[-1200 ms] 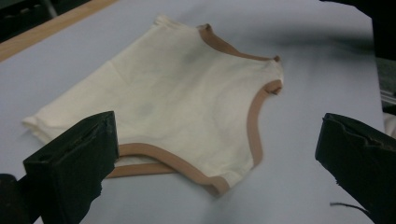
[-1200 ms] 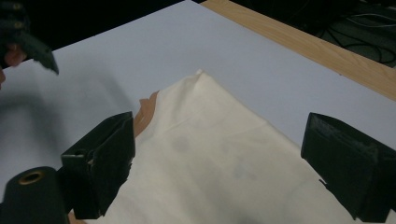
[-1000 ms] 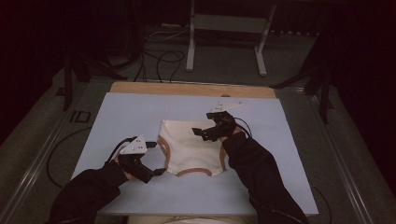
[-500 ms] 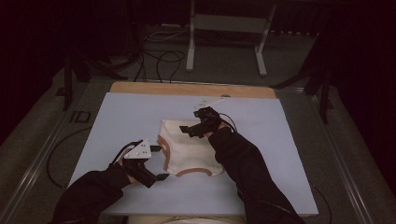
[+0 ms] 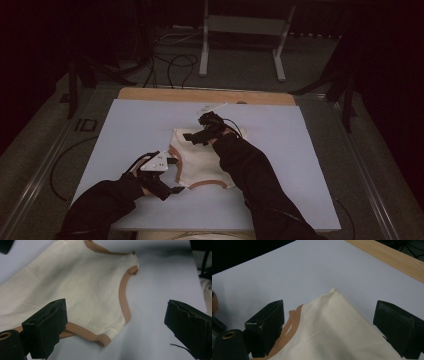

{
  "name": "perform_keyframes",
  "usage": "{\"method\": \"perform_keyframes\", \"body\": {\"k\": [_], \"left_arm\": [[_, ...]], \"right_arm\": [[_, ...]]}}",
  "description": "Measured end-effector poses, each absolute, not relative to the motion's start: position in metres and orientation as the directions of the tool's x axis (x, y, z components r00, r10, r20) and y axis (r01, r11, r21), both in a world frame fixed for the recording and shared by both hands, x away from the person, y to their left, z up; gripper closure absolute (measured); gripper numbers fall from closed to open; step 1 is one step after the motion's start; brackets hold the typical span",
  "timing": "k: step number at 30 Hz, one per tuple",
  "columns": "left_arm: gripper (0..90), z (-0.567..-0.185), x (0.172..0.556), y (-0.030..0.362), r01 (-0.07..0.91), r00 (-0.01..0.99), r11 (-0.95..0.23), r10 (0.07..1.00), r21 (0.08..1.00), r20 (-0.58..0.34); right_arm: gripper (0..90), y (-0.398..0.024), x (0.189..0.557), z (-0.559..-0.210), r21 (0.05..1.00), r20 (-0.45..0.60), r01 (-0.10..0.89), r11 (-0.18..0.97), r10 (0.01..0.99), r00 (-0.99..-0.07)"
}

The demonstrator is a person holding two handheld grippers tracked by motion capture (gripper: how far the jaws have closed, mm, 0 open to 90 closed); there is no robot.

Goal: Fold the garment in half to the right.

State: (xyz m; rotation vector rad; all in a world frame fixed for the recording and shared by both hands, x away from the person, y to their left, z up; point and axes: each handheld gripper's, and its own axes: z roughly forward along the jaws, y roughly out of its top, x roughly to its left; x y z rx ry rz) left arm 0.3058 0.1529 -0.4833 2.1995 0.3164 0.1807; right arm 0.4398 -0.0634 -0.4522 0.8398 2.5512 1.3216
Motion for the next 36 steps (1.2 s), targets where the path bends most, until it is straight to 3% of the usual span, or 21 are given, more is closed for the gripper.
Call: {"method": "perform_keyframes", "body": {"k": [20,29,36], "left_arm": [[14.7,-0.509,0.322,0.141,0.121,0.974,-0.678,0.221,0.725,0.044],[26.0,-0.516,0.325,0.136,0.064,0.982,-0.737,0.167,0.673,0.09],[34.7,-0.517,0.329,0.131,0.073,0.981,-0.748,0.175,0.66,0.089]], "right_arm": [[9.9,-0.033,0.454,-0.473,0.749,0.141,0.44,0.495,0.529,-0.837],[9.9,-0.027,0.462,-0.486,0.725,0.157,0.465,0.508,0.535,-0.83],[9.9,-0.024,0.466,-0.49,0.715,0.164,0.472,0.516,0.533,-0.83]]}}
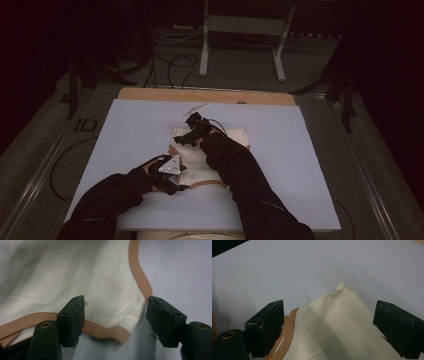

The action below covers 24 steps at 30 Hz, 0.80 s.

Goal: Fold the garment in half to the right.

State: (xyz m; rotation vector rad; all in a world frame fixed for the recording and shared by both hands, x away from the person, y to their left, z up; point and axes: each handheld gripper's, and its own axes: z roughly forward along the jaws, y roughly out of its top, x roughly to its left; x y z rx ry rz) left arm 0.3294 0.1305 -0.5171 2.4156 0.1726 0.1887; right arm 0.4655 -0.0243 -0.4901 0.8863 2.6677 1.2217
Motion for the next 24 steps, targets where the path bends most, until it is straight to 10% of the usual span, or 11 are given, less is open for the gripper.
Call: {"method": "perform_keyframes", "body": {"k": [24], "left_arm": [[81.3,-0.518,0.35,0.121,0.11,0.973,-0.739,0.216,0.665,0.08]], "right_arm": [[10.0,-0.014,0.475,-0.497,0.702,0.174,0.487,0.52,0.538,-0.825]]}}
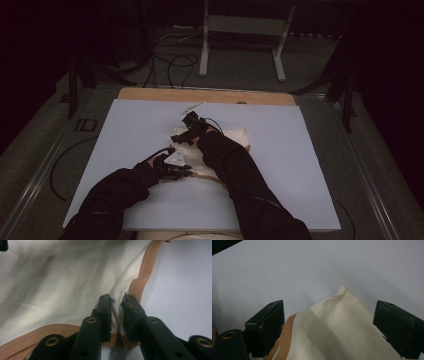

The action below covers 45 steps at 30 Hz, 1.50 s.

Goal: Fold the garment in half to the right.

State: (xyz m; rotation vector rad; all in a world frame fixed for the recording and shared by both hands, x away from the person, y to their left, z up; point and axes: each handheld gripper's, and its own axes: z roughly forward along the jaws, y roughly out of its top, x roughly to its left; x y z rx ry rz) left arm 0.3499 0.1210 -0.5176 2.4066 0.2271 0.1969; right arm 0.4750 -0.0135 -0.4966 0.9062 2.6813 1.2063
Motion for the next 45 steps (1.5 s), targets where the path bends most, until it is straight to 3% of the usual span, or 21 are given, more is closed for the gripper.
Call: {"method": "perform_keyframes", "body": {"k": [12,18,21,34,39,41,42,45], "left_arm": [[86.3,-0.519,0.35,0.121,0.114,0.973,-0.731,0.22,0.673,0.074],[86.4,-0.52,0.348,0.121,0.112,0.971,-0.728,0.225,0.677,0.081],[86.4,-0.519,0.349,0.121,0.109,0.971,-0.731,0.224,0.674,0.085],[86.5,-0.519,0.348,0.121,0.109,0.971,-0.735,0.222,0.669,0.086],[86.6,-0.518,0.348,0.121,0.108,0.971,-0.739,0.222,0.665,0.09],[86.6,-0.518,0.349,0.121,0.108,0.971,-0.738,0.222,0.666,0.089],[86.5,-0.519,0.349,0.121,0.108,0.971,-0.737,0.222,0.667,0.088],[86.6,-0.519,0.349,0.121,0.11,0.971,-0.733,0.224,0.672,0.086]], "right_arm": [[12.7,-0.001,0.485,-0.498,0.657,0.152,0.513,0.553,0.569,-0.808],[37.4,0.01,0.488,-0.497,0.664,0.077,0.487,0.567,0.596,-0.799],[45.6,0.012,0.492,-0.498,0.661,0.061,0.49,0.568,0.61,-0.79],[57.7,0.02,0.497,-0.514,0.603,0.016,0.483,0.635,0.596,-0.803],[75.2,0.021,0.497,-0.512,0.589,0.021,0.484,0.647,0.587,-0.809],[77.7,0.021,0.497,-0.512,0.588,0.018,0.483,0.648,0.587,-0.81],[84.8,0.021,0.497,-0.512,0.586,0.011,0.478,0.654,0.583,-0.812],[87.7,0.019,0.498,-0.511,0.579,0.019,0.485,0.655,0.584,-0.811]]}}
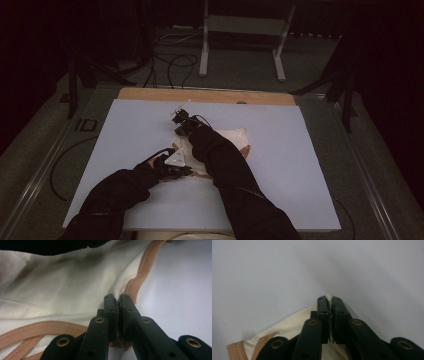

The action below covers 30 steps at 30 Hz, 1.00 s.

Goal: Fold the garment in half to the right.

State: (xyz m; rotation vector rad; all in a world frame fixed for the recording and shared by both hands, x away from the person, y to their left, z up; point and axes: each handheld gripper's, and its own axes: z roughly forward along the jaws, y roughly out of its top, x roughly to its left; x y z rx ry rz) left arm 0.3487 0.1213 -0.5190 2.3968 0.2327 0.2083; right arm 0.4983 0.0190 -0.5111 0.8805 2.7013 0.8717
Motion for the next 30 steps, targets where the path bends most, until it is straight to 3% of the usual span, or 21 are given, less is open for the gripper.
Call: {"method": "perform_keyframes", "body": {"k": [15,30], "left_arm": [[87.3,-0.514,0.349,0.12,0.127,0.972,-0.731,0.226,0.67,0.062],[87.4,-0.492,0.345,0.113,0.074,0.979,-0.748,0.182,0.66,0.096]], "right_arm": [[88.4,0.006,0.494,-0.493,0.637,0.008,0.449,0.626,0.578,-0.816],[88.4,-0.015,0.485,-0.468,0.691,0.018,0.435,0.577,0.588,-0.808]]}}
